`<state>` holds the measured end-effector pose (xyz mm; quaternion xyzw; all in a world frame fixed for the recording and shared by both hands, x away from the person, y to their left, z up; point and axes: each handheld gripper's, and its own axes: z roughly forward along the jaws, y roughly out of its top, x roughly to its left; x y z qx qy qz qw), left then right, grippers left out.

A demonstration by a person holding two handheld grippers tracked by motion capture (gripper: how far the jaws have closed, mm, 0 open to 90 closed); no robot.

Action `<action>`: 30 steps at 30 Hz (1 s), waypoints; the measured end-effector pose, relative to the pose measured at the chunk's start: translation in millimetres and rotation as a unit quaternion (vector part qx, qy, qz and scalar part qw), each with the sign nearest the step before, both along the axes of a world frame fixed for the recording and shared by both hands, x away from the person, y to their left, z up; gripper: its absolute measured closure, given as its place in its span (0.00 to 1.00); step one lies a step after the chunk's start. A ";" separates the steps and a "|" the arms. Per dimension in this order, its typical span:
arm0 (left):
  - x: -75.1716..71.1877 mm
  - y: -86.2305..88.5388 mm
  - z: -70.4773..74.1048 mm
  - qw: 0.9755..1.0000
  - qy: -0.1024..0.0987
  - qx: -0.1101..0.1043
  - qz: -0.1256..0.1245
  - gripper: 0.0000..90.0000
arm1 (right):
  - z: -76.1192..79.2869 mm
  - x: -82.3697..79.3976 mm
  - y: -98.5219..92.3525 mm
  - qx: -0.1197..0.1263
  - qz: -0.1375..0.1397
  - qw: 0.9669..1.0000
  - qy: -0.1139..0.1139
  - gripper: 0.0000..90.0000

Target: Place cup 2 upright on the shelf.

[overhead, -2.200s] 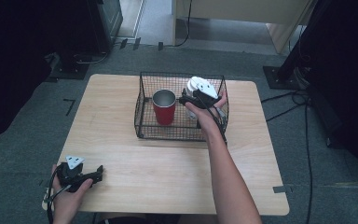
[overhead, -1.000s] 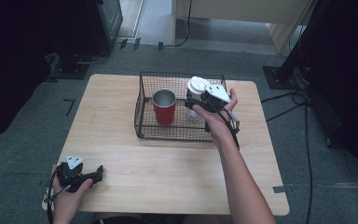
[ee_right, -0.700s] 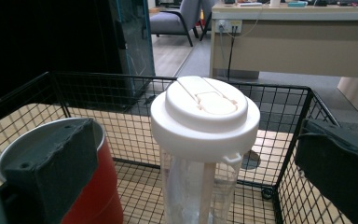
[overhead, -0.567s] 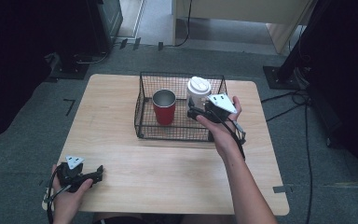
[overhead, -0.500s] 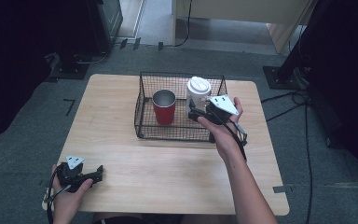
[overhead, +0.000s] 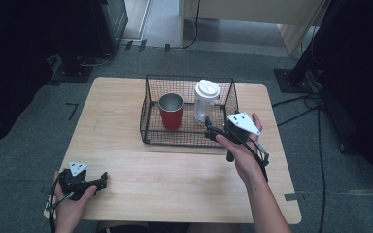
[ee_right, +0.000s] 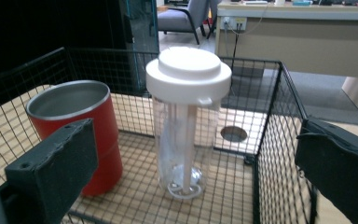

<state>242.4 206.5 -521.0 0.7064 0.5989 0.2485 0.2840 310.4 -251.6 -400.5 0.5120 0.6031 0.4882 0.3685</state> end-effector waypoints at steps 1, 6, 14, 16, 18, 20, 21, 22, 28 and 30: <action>0.0 0.0 0.0 1.000 0.000 0.000 0.000 0.02 | -1.5 -2.1 -1.8 0.003 0.000 1.000 0.002 0.00; 0.0 0.0 0.0 1.000 0.000 0.000 0.000 0.02 | -9.7 -10.6 -11.7 0.004 -0.004 1.000 0.005 0.00; -0.1 0.1 0.1 1.000 0.001 0.000 0.000 0.02 | -18.2 -23.7 -27.4 0.002 -0.010 1.000 0.001 0.00; -0.1 0.1 0.1 1.000 0.001 0.000 0.000 0.02 | -19.4 -28.0 -31.0 0.002 -0.012 1.000 0.002 0.00; -0.1 0.1 0.1 1.000 0.000 0.000 0.000 0.02 | -20.9 -32.7 -34.9 -0.001 -0.012 1.000 0.000 0.00; -0.1 0.1 0.1 1.000 0.000 0.001 0.000 0.02 | -23.1 -37.1 -39.3 -0.001 -0.011 1.000 0.001 0.00; -0.1 0.0 0.1 1.000 0.001 0.000 0.000 0.02 | -24.5 -39.2 -41.5 -0.003 -0.012 1.000 0.002 0.00; -0.1 0.1 0.1 1.000 0.001 0.000 0.000 0.02 | -26.3 -41.0 -43.7 -0.003 -0.014 1.000 0.004 0.00; 0.0 0.0 0.0 1.000 0.000 0.000 0.000 0.02 | -39.9 -50.4 -57.5 -0.014 -0.023 1.000 0.014 0.00; -0.1 0.0 0.0 1.000 0.000 0.000 0.000 0.02 | -46.1 -53.1 -62.6 -0.021 -0.028 0.999 0.020 0.00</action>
